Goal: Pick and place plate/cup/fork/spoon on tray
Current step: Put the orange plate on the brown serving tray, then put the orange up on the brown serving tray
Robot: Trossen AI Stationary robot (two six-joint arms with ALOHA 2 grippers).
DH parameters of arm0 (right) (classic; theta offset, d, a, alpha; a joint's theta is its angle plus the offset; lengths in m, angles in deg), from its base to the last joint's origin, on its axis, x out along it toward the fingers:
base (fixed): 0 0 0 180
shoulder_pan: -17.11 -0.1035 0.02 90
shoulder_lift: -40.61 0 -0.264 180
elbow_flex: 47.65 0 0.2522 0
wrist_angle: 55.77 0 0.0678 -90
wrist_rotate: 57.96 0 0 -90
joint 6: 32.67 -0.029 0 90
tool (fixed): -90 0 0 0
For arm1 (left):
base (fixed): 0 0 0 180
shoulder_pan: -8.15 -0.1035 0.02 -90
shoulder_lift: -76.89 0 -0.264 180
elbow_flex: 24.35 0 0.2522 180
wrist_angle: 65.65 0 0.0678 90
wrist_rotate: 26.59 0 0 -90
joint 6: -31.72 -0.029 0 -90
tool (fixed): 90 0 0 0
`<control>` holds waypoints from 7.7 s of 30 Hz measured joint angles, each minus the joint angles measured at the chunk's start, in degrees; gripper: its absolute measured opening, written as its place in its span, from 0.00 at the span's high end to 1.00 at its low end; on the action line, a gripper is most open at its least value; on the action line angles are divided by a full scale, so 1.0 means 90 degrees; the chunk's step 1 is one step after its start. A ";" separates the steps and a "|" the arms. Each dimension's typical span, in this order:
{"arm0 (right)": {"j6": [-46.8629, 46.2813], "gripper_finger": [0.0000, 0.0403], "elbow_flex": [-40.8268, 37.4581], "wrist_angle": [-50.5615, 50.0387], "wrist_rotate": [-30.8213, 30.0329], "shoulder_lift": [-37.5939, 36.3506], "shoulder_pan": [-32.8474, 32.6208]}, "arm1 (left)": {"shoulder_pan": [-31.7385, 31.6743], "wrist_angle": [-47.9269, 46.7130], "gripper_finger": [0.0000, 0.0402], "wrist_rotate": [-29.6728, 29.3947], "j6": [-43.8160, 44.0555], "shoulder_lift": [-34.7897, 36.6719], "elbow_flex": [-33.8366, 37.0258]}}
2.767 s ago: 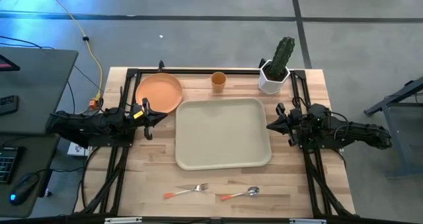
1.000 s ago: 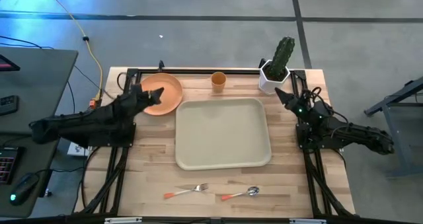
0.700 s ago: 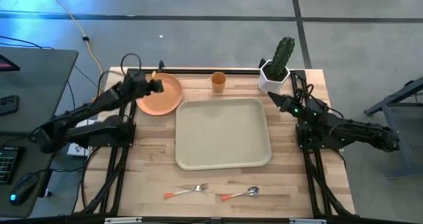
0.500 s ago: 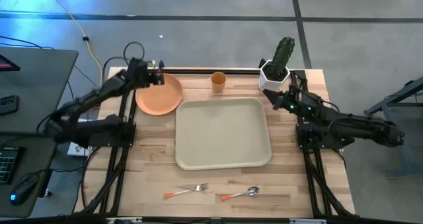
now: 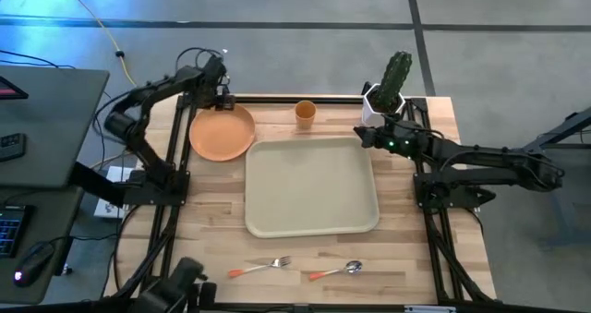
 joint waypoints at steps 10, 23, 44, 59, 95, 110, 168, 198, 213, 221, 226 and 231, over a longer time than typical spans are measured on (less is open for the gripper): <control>0.0026 0.61 0.0027 -0.0249 -0.0166 0.0119 0.0005 | -0.0036 -0.1038 0.65 -0.1062 -0.0410 -0.1265 -0.1385; 0.0071 0.61 0.0027 -0.0434 -0.0278 0.0119 0.0002 | -0.0172 -0.0768 0.65 -0.0820 -0.2109 -0.1680 -0.1462; -0.0161 0.61 0.0027 -0.0434 -0.0254 0.0116 0.0007 | -0.0253 -0.1952 0.65 0.0598 -0.2698 -0.1715 -0.1630; -0.0163 0.61 0.0026 -0.0483 -0.0403 0.0115 0.0007 | -0.0258 -0.2016 0.65 0.1431 -0.3541 -0.1790 -0.1802; 0.1553 0.61 0.6505 -0.1661 0.1422 0.7222 -0.0735 | 0.1248 -0.1914 0.65 0.2721 -0.2082 -0.0089 -0.1801; 0.1555 0.61 0.7916 -0.2046 0.1717 0.8577 -0.0744 | 0.1260 -0.1866 0.65 0.2167 -0.1902 0.1000 -0.1802; 0.1188 0.99 0.2808 -0.3959 0.1726 0.4463 -0.0825 | 0.4277 0.1378 0.65 -0.0033 -0.0321 0.0601 -0.1797; 0.2597 0.64 0.8632 -0.5864 0.0397 0.7370 0.1146 | 0.1951 0.1749 0.65 0.1304 -0.2080 0.0699 -0.1799; 0.3255 0.65 0.9491 -0.6530 0.0746 0.8518 0.1337 | 0.1751 0.1110 0.65 0.1186 -0.2348 0.0699 -0.1799; 0.3573 0.96 0.9486 -0.6675 0.0818 0.8361 0.1338 | 0.1751 0.1033 0.65 0.1177 -0.2348 0.0699 -0.1799; 0.3760 0.99 0.9486 -0.7246 0.0817 0.7683 0.1271 | 0.1751 0.0820 0.65 0.1177 -0.2337 0.0699 -0.1799; 0.3896 0.99 0.9486 -0.8298 0.0548 0.6997 0.1072 | 0.1760 0.0312 0.65 0.1177 -0.2283 0.0699 -0.1799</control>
